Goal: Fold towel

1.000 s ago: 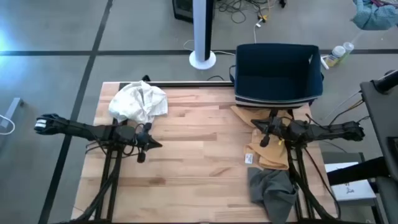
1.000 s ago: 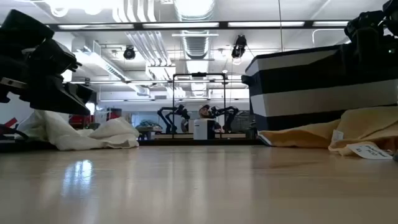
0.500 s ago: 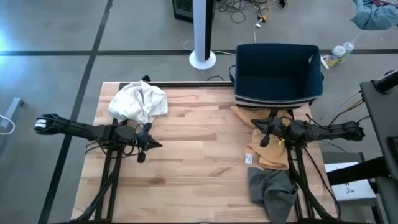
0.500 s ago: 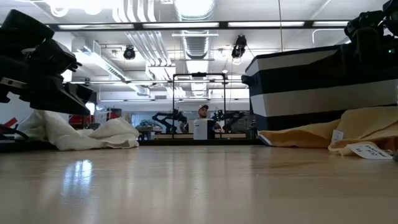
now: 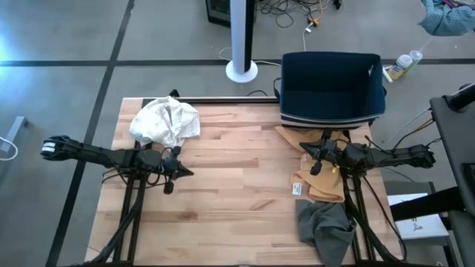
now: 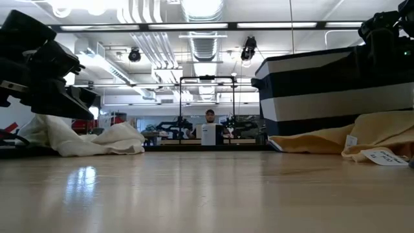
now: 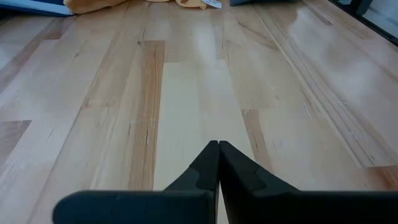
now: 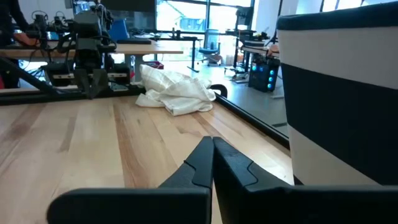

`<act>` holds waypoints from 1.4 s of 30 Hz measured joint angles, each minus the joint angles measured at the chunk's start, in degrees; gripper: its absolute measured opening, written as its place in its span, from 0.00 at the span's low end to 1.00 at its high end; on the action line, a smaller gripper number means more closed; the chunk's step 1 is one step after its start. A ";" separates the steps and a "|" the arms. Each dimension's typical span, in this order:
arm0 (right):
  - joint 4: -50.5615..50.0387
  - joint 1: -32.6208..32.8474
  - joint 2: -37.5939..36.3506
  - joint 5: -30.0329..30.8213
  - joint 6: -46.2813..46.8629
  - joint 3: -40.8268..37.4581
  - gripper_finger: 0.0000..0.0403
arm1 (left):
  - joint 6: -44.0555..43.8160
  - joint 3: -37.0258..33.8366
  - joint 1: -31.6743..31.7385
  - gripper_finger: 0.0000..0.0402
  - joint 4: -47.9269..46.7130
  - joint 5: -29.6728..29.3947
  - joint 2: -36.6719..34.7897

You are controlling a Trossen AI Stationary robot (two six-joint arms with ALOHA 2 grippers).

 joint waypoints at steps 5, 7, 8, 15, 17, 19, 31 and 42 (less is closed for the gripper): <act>-0.02 0.00 0.02 0.00 -0.02 0.00 0.00 | -0.01 0.00 -0.02 0.00 0.00 0.00 0.00; -0.02 0.02 0.01 -0.01 -0.09 -0.01 0.00 | -0.01 0.00 -0.02 0.00 0.00 0.00 0.00; -0.02 0.01 0.01 0.00 -0.04 -0.01 0.00 | -0.01 0.00 0.00 0.00 0.00 0.00 0.00; -0.02 0.01 0.00 0.00 -0.09 -0.01 0.00 | 0.00 0.00 -0.01 0.00 0.00 0.00 0.00; 0.00 0.00 0.00 0.00 0.01 -0.01 0.00 | 0.00 0.00 0.00 0.00 0.00 0.00 0.00; -0.02 0.02 0.02 0.00 -0.10 0.00 0.00 | -0.01 0.00 0.00 0.00 0.00 0.00 0.00; -0.02 0.02 0.00 -0.01 -0.06 0.00 0.00 | 0.60 0.00 0.00 0.00 0.17 -0.39 0.00; 0.00 0.00 0.00 -0.02 -0.04 0.00 0.00 | -46.95 0.00 0.15 0.00 22.87 -0.44 0.00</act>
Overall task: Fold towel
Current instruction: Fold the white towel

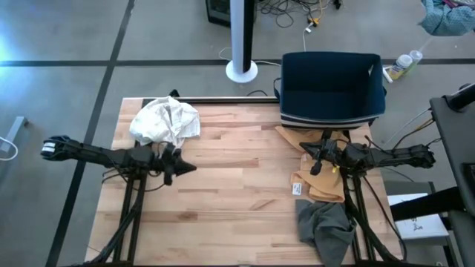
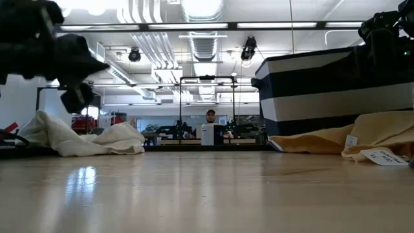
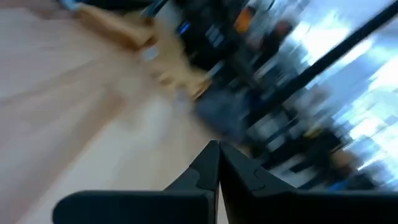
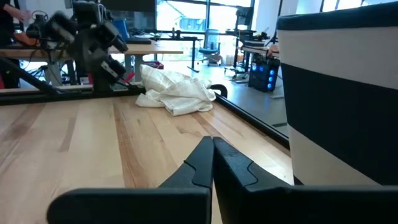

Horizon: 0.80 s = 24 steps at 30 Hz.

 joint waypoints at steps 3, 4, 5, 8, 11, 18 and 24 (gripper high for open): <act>-0.01 0.00 0.02 0.01 -0.07 0.00 0.00 | -0.21 0.00 -0.13 0.00 6.40 0.09 0.00; -0.01 0.00 0.02 0.02 -0.03 0.00 0.00 | 0.91 0.00 -0.13 0.00 7.17 0.04 0.00; 0.00 0.02 0.02 0.02 0.03 0.00 0.00 | 2.54 0.00 -0.12 0.00 7.38 -0.39 0.00; -0.02 0.00 0.02 0.02 -0.04 0.00 0.00 | 5.86 0.00 -0.11 0.00 7.42 -3.59 0.37; -0.01 0.01 0.02 0.01 -0.05 0.00 0.00 | 5.99 0.71 -0.07 0.00 8.18 -6.82 1.35; -0.02 0.00 0.02 0.02 0.02 -0.01 0.00 | 15.68 12.71 0.06 0.00 -1.74 -21.91 9.31; -0.02 0.00 0.02 0.02 -0.04 0.00 0.00 | 21.88 24.28 0.39 0.00 -17.19 -34.34 21.23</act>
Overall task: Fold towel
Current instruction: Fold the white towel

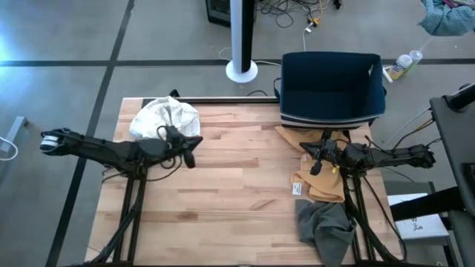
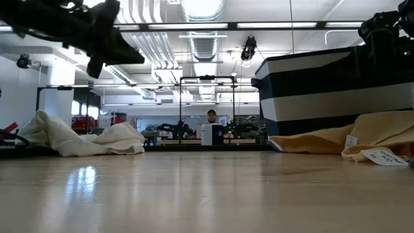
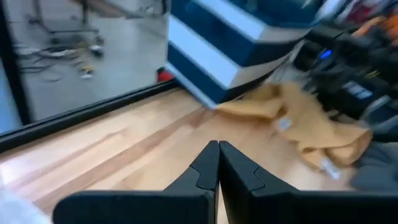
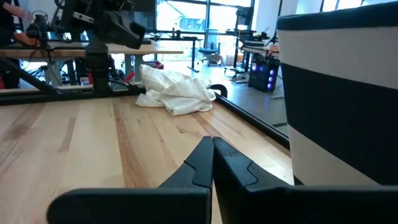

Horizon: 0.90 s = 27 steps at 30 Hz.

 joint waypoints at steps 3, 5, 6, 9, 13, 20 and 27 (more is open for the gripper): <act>0.01 0.00 -0.01 -0.01 0.07 0.00 0.00 | -0.37 5.15 0.00 0.00 -5.42 -0.01 6.25; 0.00 0.00 0.00 -0.01 -0.01 0.00 0.00 | -0.40 8.70 0.00 0.00 -8.89 0.07 10.47; 0.02 0.02 -0.01 0.00 0.06 0.00 0.00 | -0.41 10.51 0.00 0.01 -11.34 0.08 12.42; 0.00 0.00 0.00 0.00 -0.02 0.00 0.00 | -4.67 16.35 0.66 0.03 -22.48 0.19 18.06; 0.07 0.00 0.00 0.00 -1.41 0.00 0.00 | -23.49 24.39 3.76 0.06 -42.75 0.04 24.12; 0.91 0.00 0.00 -0.02 -7.41 -0.01 0.00 | -36.15 31.57 12.72 0.11 -59.92 4.49 31.69; 7.27 0.00 0.00 -0.01 11.83 -0.02 0.00 | -35.71 32.85 22.86 0.18 -59.86 13.45 33.79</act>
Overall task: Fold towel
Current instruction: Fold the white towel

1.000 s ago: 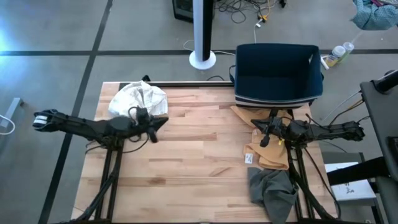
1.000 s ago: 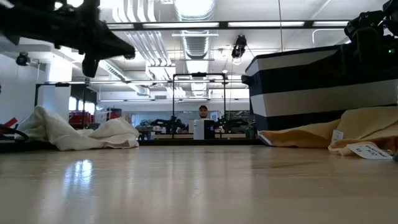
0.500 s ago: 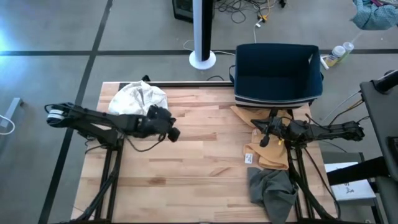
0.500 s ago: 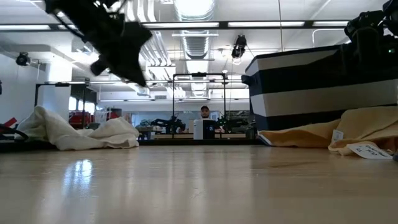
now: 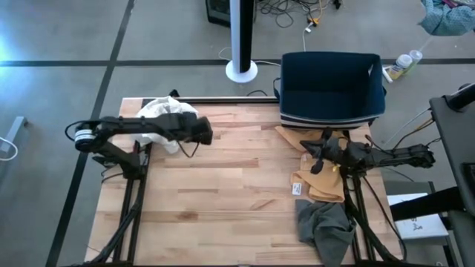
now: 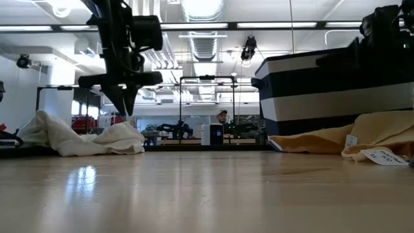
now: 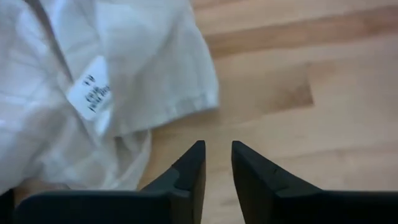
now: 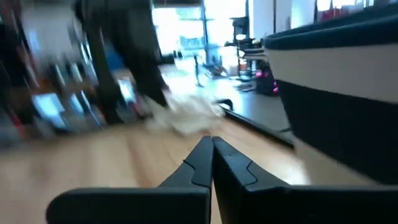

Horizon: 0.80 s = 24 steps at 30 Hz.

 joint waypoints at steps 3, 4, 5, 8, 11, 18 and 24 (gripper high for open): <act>5.59 -0.01 -0.02 0.19 20.95 0.00 0.00 | 2.86 0.21 3.28 0.23 -0.28 0.36 -1.08; 6.52 -0.09 -0.02 1.10 25.77 0.00 0.00 | 4.15 0.42 4.30 0.25 -0.26 0.49 -1.60; 7.17 -0.11 -0.02 2.76 28.98 0.00 0.00 | 5.68 0.59 5.36 0.27 -0.19 0.52 -2.14; 7.20 -0.11 0.00 6.00 31.15 0.00 0.00 | 8.89 0.79 8.50 0.34 -0.33 1.64 -2.90; 7.30 -0.11 0.00 6.54 33.36 0.00 0.00 | 9.02 0.29 11.62 0.41 -0.55 3.38 -2.93; 8.69 0.05 1.85 1.94 39.77 4.62 0.00 | 10.16 -1.68 15.33 0.54 -0.74 3.15 -2.54; 3.76 0.00 11.22 3.38 30.60 17.71 0.00 | 12.45 -5.44 16.14 0.60 2.11 0.54 -1.97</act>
